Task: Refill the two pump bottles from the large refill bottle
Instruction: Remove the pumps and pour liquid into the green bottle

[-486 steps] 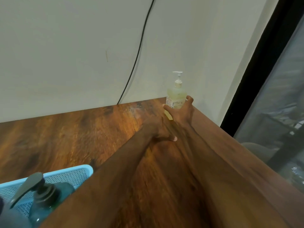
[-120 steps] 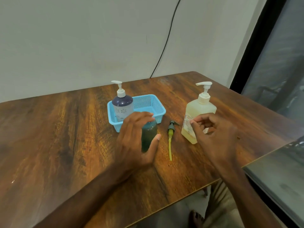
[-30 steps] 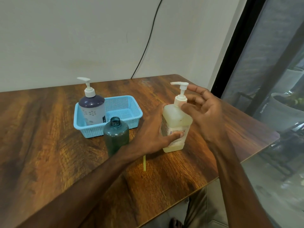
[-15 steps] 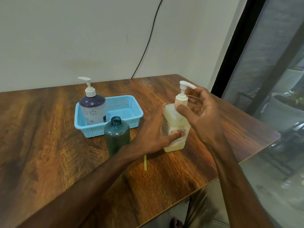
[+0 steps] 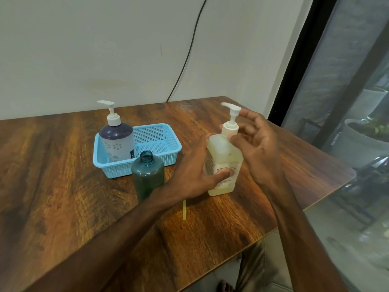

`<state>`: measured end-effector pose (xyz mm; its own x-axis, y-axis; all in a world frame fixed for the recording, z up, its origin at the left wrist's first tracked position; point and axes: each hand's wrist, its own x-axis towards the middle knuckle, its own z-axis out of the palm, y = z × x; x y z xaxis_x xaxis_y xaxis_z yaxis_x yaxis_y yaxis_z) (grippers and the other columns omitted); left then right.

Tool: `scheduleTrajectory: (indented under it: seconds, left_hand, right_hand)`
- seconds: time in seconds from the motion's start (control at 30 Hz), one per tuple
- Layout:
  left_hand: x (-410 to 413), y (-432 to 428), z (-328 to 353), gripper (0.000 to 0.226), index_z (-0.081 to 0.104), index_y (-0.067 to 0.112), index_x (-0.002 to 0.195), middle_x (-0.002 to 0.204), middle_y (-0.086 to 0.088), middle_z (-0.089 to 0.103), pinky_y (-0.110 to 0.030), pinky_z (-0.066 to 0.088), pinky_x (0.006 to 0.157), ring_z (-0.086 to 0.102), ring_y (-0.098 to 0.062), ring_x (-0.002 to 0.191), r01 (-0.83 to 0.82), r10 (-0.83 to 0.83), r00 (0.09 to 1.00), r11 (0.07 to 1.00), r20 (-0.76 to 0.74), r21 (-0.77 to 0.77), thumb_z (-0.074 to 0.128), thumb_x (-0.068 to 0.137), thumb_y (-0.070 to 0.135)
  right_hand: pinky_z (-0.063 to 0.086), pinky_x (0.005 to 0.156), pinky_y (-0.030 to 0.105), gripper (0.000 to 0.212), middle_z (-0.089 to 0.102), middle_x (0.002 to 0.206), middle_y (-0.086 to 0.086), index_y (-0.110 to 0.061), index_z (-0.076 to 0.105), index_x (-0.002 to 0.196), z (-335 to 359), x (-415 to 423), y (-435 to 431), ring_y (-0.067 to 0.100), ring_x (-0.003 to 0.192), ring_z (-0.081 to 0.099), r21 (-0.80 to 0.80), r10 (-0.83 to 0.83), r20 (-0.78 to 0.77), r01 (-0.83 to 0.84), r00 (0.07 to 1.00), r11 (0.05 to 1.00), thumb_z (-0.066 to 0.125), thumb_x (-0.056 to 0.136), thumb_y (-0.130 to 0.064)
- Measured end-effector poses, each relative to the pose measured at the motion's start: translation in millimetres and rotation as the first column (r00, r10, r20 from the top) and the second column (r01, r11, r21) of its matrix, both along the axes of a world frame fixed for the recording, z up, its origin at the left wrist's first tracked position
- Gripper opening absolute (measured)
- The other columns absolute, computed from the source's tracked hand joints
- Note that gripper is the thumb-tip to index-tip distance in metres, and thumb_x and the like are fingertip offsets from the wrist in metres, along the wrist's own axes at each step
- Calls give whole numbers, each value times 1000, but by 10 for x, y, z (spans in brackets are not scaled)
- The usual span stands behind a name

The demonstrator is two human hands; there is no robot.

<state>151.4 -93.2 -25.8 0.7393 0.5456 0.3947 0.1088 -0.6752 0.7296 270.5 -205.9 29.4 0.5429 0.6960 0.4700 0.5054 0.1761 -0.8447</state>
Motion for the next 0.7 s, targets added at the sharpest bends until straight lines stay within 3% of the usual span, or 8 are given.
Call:
scheduleTrajectory:
  seconds: [0.07,0.17,0.37,0.57,0.7]
  left_hand:
    - [-2,-1,1,88,31,36,145,133,12,63,-44,58,97,62,-8,120,-2,2,1000,1000,2,5,81,75,56]
    - [-1,-10,-1,88,28,40,145,137,13,59,-44,57,99,60,-8,122,-12,12,1000,1000,4,14,79,76,57]
    - [0,0,0,93,28,41,146,133,15,62,-46,58,97,62,-8,120,-18,18,1000,1000,-25,4,75,70,68]
    - [0,-16,9,88,30,36,147,137,15,59,-41,56,102,57,-5,126,3,-3,1000,1000,-10,-10,83,78,49]
    - [0,-19,6,89,30,36,148,140,15,56,-41,56,102,56,-8,129,5,-5,1000,1000,-11,-13,83,78,48]
  right_hand:
    - [54,99,53,56,67,131,-8,-34,51,138,-9,-6,-10,15,121,64,-22,44,-7,-44,999,999,67,84,-38]
    - [55,100,39,58,65,127,-13,-27,55,134,7,-61,-12,5,117,62,0,-50,91,51,995,999,79,83,-39]
    - [60,89,43,35,74,107,-8,-21,69,114,135,-73,0,8,99,70,149,-146,50,137,988,979,83,83,-26]
    - [61,87,38,36,75,107,-3,-12,68,118,700,-10,51,11,98,73,289,-161,50,140,986,947,80,86,-23]
    - [61,81,28,33,76,101,-7,-12,70,113,1175,3,93,8,92,74,403,-201,107,142,974,904,81,86,-26]
